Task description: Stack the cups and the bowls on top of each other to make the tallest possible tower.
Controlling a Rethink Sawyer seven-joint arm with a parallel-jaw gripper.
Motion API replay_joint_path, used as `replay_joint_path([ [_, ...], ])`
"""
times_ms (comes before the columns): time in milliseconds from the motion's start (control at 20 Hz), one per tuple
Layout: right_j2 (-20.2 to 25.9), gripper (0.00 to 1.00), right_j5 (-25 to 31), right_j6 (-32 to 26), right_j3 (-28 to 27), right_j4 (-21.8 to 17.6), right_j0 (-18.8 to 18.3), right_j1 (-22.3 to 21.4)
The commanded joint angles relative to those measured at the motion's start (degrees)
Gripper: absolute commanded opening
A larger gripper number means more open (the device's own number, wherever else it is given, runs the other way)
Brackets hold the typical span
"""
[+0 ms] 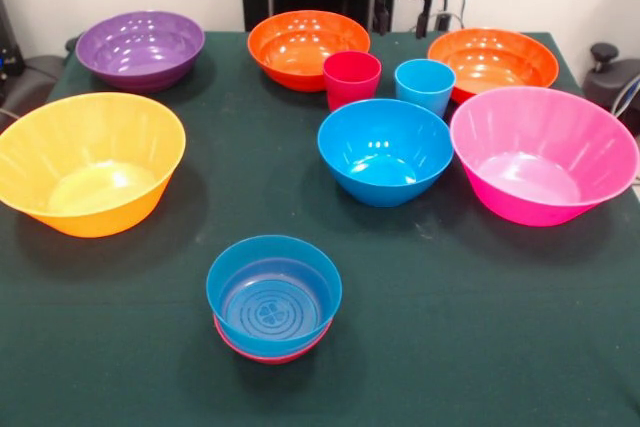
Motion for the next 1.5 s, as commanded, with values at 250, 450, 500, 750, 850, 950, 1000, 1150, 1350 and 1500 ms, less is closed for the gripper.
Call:
replay_joint_path([
  [250, 5.21, 1.0, -0.02, 6.79, -8.35, 0.28, -0.42, 7.32],
  [450, 5.42, 1.0, -0.99, 7.07, -9.12, 0.12, -0.52, 8.45],
  [500, 5.44, 1.0, -1.05, 7.15, -9.18, 0.12, -0.5, 8.48],
  [750, 5.51, 1.0, -1.43, 7.04, -10.01, -0.18, -0.87, 9.33],
  [850, 5.48, 1.0, -1.83, 7.08, -10.08, -0.44, -1.05, 9.65],
  [950, 5.42, 1.0, -2.13, 7.03, -10.27, -0.63, -1.24, 10.0],
  [1000, 5.38, 1.0, -2.25, 7.04, -10.33, -0.7, -1.27, 10.09],
  [1150, 5.33, 1.0, -2.51, 7.0, -10.58, -0.89, -1.64, 10.35],
  [1350, 5.38, 1.0, -2.69, 6.94, -10.72, -1.02, -1.89, 10.38],
  [1500, 5.35, 1.0, -3.08, 6.95, -11.03, -1.06, -1.81, 10.67],
])
